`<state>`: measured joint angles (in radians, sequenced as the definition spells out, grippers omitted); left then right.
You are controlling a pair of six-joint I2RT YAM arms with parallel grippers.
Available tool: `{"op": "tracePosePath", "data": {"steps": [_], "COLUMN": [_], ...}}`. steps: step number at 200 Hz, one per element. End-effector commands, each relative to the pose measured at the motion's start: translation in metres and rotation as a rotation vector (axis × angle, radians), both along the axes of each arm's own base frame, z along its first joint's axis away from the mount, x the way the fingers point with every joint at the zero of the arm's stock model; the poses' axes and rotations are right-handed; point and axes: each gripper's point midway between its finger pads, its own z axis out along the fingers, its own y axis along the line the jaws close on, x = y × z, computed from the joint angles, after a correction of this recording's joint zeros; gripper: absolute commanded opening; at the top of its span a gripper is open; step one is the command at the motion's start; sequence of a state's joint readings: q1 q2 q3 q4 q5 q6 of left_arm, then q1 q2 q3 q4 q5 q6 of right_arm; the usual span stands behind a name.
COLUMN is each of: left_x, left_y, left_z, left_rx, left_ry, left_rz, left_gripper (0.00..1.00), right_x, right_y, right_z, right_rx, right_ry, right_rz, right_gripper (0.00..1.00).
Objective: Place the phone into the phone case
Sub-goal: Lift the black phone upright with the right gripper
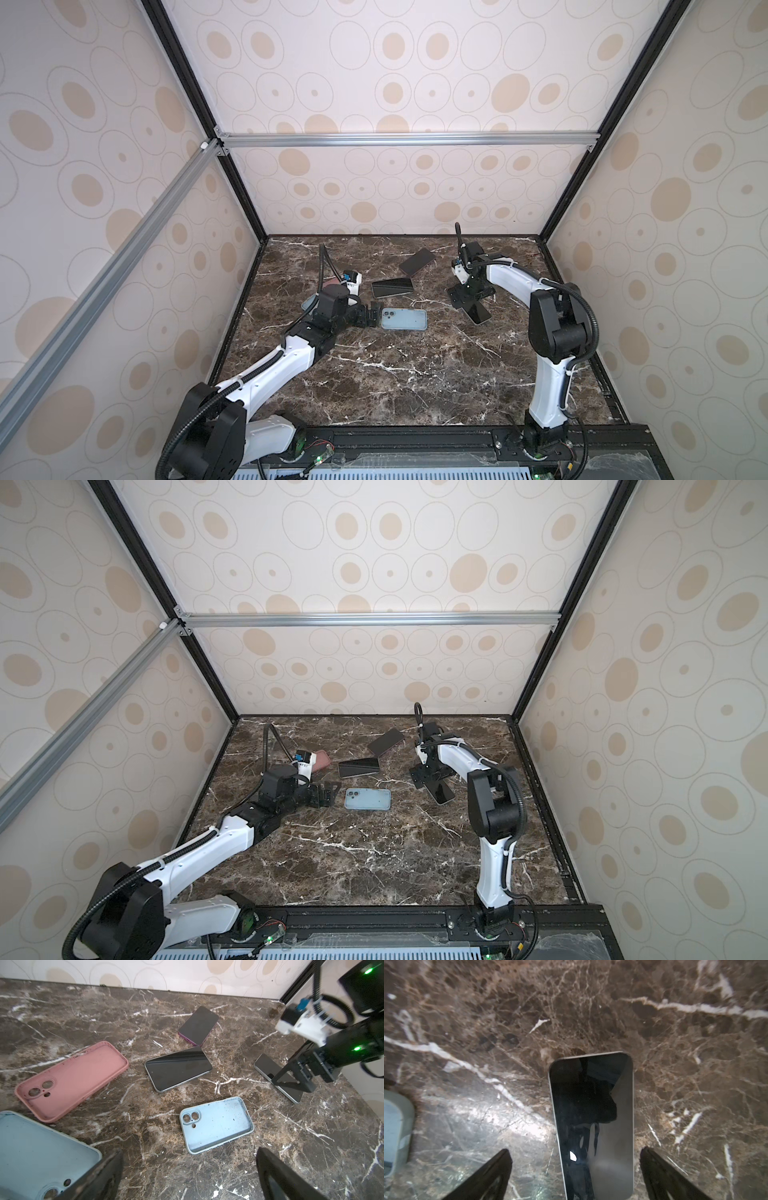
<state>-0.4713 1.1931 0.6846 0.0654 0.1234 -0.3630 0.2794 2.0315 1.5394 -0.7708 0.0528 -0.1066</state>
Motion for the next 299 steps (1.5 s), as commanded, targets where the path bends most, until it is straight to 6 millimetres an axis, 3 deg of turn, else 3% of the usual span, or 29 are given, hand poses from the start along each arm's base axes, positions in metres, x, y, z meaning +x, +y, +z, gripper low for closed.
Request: {"op": "tracePosePath", "data": {"steps": [1, 98, 220, 299], "left_x": [-0.004, -0.014, -0.012, -0.010], "left_y": [0.012, 0.038, 0.041, 0.039], "left_z": [0.003, 0.031, 0.025, 0.026], "left_rx": [0.039, 0.021, 0.042, 0.033], "left_ry": [-0.027, -0.163, -0.149, -0.148], "left_rz": [0.027, 0.128, 0.146, 0.144], "left_gripper": [1.00, 1.00, 1.00, 1.00], "right_x": [0.001, -0.001, -0.021, -0.031], "right_y": [-0.010, -0.022, -0.022, -0.038], "right_z": [-0.003, -0.031, -0.044, -0.050], "right_rx": [-0.005, 0.009, 0.106, 0.006], "right_ry": [0.029, 0.104, 0.211, 0.257], "right_rz": [0.016, -0.030, -0.118, -0.108], "right_gripper": [0.99, 0.98, 0.87, 0.85]}}
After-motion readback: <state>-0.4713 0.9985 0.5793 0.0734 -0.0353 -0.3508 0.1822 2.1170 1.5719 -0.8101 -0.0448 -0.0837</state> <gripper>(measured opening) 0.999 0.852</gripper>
